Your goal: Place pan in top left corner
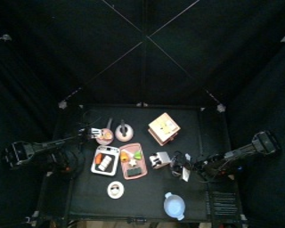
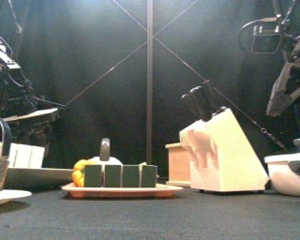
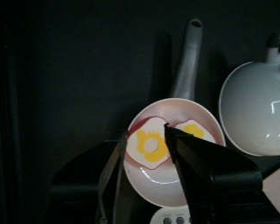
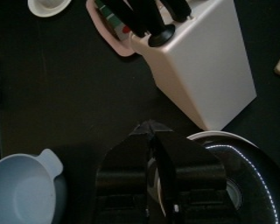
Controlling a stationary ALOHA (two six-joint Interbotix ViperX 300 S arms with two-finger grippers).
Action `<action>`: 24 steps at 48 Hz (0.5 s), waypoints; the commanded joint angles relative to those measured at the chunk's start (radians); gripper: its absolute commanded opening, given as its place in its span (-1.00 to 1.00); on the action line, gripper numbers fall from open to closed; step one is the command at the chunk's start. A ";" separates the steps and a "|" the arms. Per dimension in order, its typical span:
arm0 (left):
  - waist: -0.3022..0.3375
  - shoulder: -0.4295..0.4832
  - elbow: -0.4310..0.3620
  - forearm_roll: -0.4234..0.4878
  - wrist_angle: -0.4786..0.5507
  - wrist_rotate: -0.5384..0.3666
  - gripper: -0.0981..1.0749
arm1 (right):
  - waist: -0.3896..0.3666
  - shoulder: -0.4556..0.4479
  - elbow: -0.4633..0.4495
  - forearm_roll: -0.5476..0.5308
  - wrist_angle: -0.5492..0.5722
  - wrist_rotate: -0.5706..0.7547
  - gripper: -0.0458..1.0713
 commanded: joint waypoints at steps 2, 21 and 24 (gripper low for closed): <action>-0.008 -0.035 -0.025 0.040 -0.015 -0.002 0.50 | -0.003 -0.003 -0.009 0.003 -0.005 0.002 -0.13; -0.066 -0.094 -0.028 0.040 -0.074 -0.005 0.50 | -0.005 0.002 -0.011 0.008 -0.005 0.003 -0.13; -0.083 -0.094 -0.029 0.044 -0.117 -0.005 0.50 | -0.005 0.006 -0.015 0.006 -0.009 0.000 -0.13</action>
